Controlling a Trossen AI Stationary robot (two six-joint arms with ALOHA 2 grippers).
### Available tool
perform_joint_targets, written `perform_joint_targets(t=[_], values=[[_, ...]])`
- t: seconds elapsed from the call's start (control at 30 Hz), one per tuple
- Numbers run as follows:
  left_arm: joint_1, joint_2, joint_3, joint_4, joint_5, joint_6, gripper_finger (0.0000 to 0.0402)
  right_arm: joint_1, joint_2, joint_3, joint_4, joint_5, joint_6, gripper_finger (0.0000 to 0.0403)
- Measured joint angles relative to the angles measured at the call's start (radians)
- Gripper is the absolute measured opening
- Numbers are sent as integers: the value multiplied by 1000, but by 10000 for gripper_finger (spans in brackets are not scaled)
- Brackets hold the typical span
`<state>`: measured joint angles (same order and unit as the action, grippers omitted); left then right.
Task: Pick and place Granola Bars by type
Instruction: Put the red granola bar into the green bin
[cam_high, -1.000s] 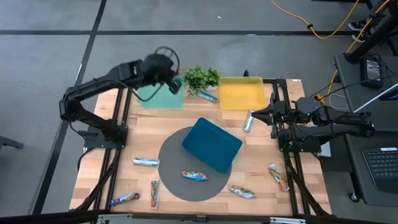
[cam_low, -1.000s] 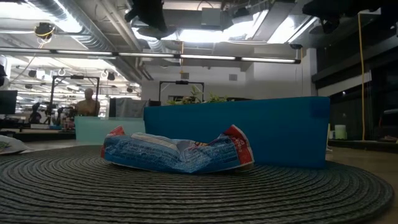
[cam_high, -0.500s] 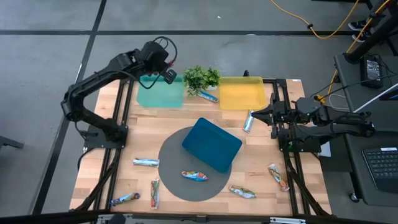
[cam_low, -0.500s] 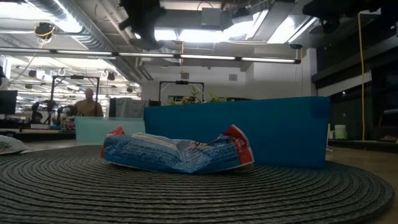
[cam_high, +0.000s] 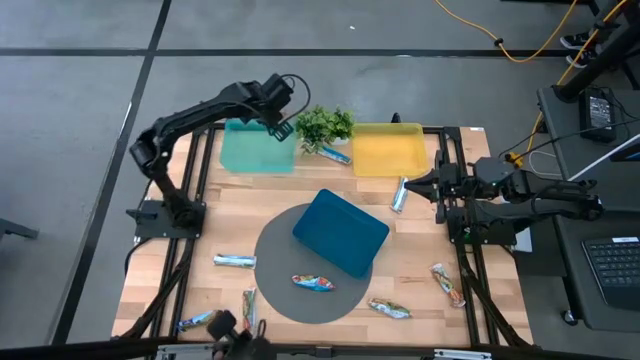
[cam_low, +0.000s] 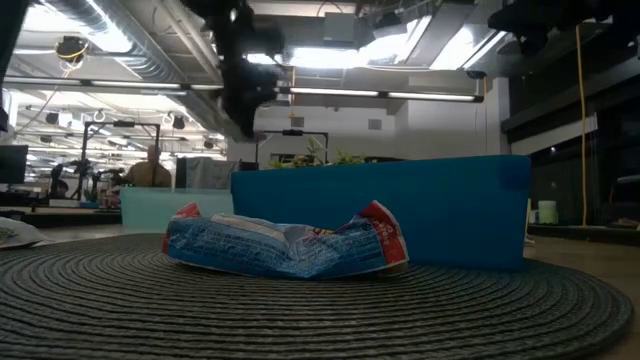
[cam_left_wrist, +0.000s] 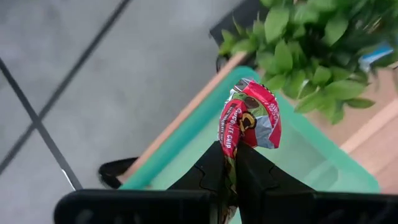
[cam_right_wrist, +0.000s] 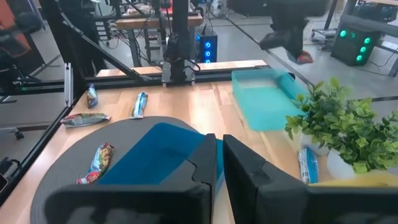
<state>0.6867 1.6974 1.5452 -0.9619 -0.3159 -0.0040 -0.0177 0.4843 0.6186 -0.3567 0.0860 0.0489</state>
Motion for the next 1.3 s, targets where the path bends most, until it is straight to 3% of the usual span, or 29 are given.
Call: perform_joint_targets(t=[0.57, 0.97, 1.3], values=[[121, 169, -4, 5, 94, 34, 15, 0, 0, 0, -42, 1, 46, 32], [161, 172, -204, 149, 142, -29, 15, 0, 0, 0, -76, 2, 43, 32], [160, 172, -247, 150, 199, -35, 33, 0, 0, 0, -76, 29, 21, 32]])
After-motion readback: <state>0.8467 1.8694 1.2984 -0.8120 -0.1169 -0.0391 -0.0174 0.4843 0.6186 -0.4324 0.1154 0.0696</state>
